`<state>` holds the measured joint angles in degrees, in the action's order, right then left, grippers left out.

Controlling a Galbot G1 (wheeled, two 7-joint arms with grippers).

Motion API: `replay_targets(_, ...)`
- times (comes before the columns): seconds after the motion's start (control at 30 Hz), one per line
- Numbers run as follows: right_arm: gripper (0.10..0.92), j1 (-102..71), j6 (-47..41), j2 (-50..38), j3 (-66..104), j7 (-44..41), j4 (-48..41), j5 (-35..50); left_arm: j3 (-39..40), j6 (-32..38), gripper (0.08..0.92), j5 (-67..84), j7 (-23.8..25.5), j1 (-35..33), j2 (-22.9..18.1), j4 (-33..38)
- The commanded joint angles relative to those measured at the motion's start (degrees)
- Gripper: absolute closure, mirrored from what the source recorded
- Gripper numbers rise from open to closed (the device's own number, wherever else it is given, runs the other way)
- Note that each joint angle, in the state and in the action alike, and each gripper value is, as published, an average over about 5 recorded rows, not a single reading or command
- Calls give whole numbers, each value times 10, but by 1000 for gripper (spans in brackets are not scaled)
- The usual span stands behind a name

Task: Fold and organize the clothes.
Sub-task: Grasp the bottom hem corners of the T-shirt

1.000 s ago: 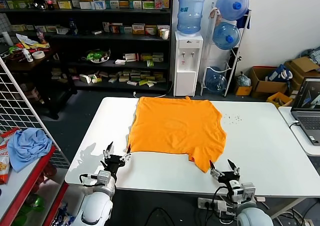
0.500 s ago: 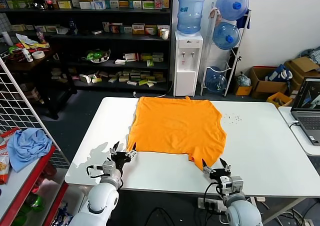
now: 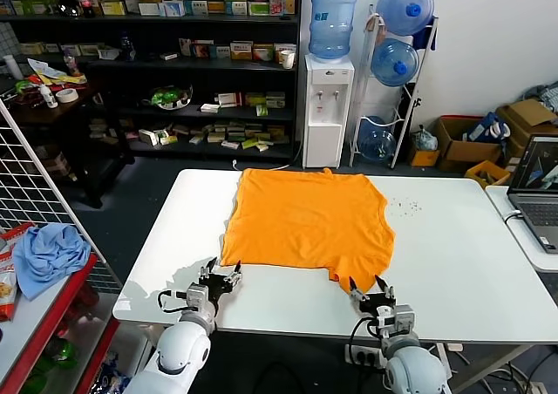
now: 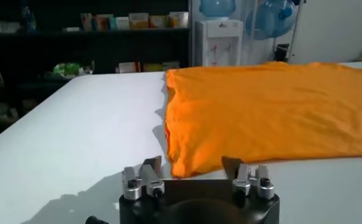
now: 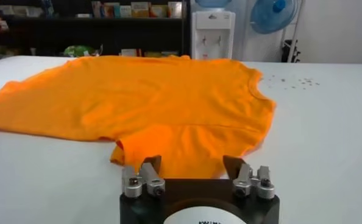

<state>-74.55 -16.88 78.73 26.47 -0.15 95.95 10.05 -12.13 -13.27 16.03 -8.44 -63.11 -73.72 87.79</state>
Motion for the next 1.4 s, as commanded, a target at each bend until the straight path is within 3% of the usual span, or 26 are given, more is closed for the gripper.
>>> replay_targets(0.03,510,-1,-1,0,-3,2,4,-6,5,-10,432,0,-1,3,-1,-3)
replay_targets(0.43,852,-12,-6,-3,5,19,11,-9,3,-2,778,-1,0,-4,3,-3)
replay_targets(0.57,901,-22,-13,-8,7,22,22,-11,2,-1,878,-1,1,-9,6,3)
replay_targets(1.0,885,-53,-3,-14,6,14,57,-12,-2,2,903,-5,0,-49,20,50)
replay_targets(1.4,535,-47,13,10,1,64,48,11,-11,6,903,-6,2,-62,25,56)
